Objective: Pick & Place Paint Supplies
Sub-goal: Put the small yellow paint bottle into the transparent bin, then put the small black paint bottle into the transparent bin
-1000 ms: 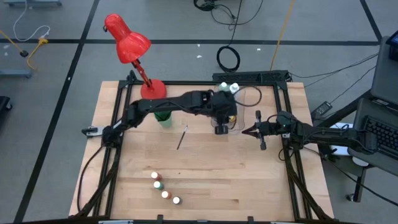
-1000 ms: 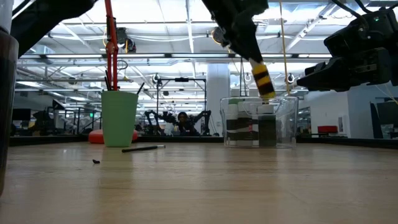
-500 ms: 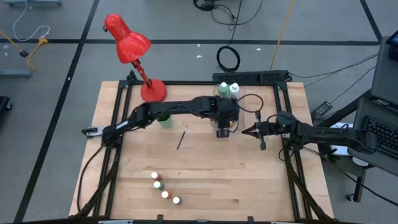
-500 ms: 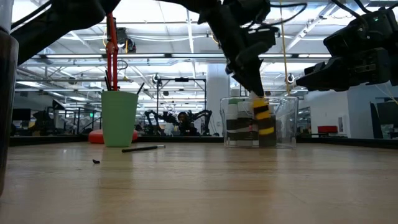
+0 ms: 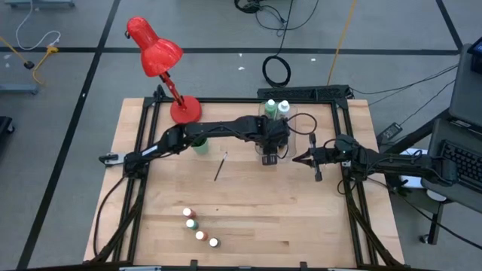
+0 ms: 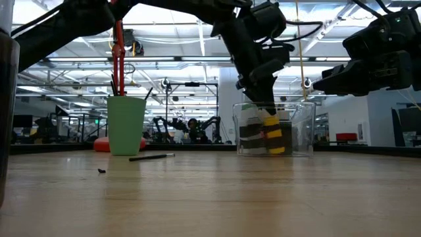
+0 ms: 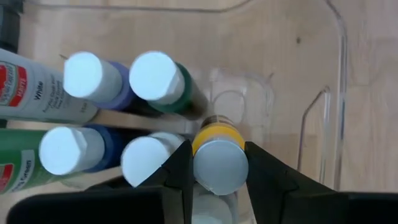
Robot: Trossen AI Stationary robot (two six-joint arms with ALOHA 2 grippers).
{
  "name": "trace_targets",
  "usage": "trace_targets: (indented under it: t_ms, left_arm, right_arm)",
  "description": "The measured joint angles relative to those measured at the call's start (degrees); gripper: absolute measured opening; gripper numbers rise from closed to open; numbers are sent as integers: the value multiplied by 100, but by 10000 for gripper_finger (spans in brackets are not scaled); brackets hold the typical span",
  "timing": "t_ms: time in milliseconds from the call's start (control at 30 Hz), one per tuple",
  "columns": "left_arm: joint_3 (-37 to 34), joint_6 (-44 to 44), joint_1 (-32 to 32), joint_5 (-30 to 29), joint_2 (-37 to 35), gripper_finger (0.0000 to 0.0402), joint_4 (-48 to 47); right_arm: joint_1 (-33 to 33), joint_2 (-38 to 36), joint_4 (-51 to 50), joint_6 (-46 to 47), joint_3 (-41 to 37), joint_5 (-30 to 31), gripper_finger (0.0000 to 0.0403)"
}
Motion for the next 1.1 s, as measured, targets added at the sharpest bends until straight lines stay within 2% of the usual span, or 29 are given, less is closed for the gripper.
trace_targets:
  t_ms: [333, 700, 800, 967, 1100]
  left_arm:
    - [0, -37, -46, -1, -7, 148, 169]
    - [-4, -81, -19, -18, -145, 183, -43]
    - [-4, -144, -61, -19, -558, 199, -444]
    - [2, -820, -309, 21, -1671, 218, -1917]
    - [4, -1154, -728, 628, -2706, 217, -2791]
  right_arm:
    - [0, 0, 0, -60, -1, -1, 4]
    - [-2, 0, 2, -167, -1, -1, 4]
    - [0, 0, -8, -159, -1, -2, 4]
    - [-2, 2, -46, -165, 1, -21, 4]
    - [-1, 2, -59, -165, -1, -21, 4]
